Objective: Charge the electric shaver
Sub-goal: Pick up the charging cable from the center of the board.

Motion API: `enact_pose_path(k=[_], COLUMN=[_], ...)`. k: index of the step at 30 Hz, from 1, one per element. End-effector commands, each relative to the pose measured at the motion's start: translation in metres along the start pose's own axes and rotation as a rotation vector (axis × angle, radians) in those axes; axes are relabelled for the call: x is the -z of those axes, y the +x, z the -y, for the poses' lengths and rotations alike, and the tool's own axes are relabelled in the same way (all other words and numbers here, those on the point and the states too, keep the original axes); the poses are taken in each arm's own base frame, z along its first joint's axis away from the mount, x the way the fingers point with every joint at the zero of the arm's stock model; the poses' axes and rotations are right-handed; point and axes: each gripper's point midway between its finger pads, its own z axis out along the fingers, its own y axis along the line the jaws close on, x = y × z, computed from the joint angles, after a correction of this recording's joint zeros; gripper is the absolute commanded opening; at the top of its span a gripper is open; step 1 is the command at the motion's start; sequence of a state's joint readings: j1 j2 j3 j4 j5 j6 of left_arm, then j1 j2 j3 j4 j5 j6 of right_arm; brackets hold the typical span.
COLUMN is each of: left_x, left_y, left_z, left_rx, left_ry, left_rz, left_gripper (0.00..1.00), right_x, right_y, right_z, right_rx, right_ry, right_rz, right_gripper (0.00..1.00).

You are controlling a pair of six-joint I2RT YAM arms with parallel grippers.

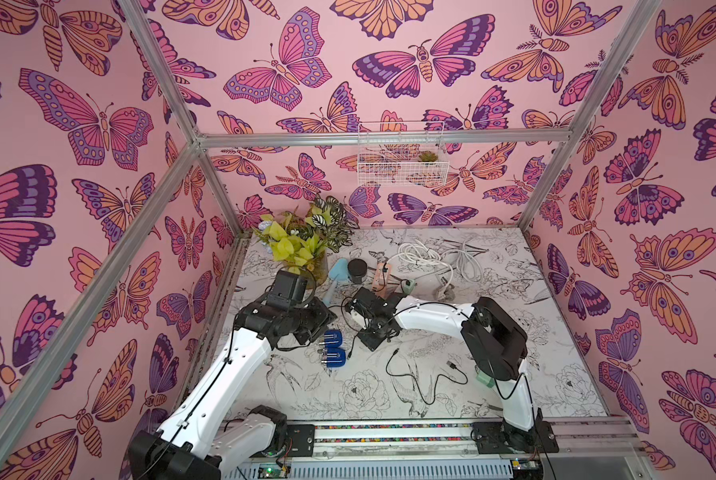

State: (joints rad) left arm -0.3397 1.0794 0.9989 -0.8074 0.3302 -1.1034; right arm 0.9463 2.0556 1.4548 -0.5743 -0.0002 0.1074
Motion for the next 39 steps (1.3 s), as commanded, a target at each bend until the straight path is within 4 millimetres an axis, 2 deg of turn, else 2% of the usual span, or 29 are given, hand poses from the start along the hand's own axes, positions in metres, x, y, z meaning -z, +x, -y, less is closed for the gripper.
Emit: enact_pose_path(k=[1,6,12,15,18,23,26,36,39], left_x=[-0.003,-0.014,-0.022,-0.032,-0.041,-0.047,-0.051,-0.065,-0.064], left_y=[0.0,0.001,-0.005,-0.001,0.009,0.022,0.022,0.004,0.0], left_z=[0.008,0.026,0.051,0.063,0.064,0.052,0.045,0.064,0.069], left_rx=[0.147,0.444,0.724,0.815,0.863,0.919,0.957,1.005,1.006], left_ry=[0.038,0.12,0.233,0.259,0.224,0.172,0.157,0.259,0.291], left_rz=[-0.024,-0.066,-0.042,-0.077,-0.125,-0.135,-0.115,-0.093,-0.087], left_gripper=[0.48,0.56,0.66,0.69,0.69,0.69,0.67,0.59,0.46], right_x=[0.051,0.104,0.154,0.17,0.185,0.194,0.199,0.195,0.195], right_y=[-0.024,-0.036,-0.041,-0.044,-0.045,-0.042,-0.043,-0.035,-0.034], right_z=[0.005,0.019,0.031,0.039,0.045,0.05,0.049,0.042,0.042], right_rx=[-0.066,-0.22,-0.382,-0.437,-0.461,-0.476,-0.485,-0.479,-0.485], right_ry=[-0.015,-0.091,-0.201,-0.234,-0.237,-0.229,-0.251,-0.291,-0.291], right_rz=[0.159,0.35,0.533,0.599,0.643,0.662,0.683,0.669,0.668], right_gripper=[0.0,0.0,0.0,0.0,0.0,0.0,0.0,0.0,0.0])
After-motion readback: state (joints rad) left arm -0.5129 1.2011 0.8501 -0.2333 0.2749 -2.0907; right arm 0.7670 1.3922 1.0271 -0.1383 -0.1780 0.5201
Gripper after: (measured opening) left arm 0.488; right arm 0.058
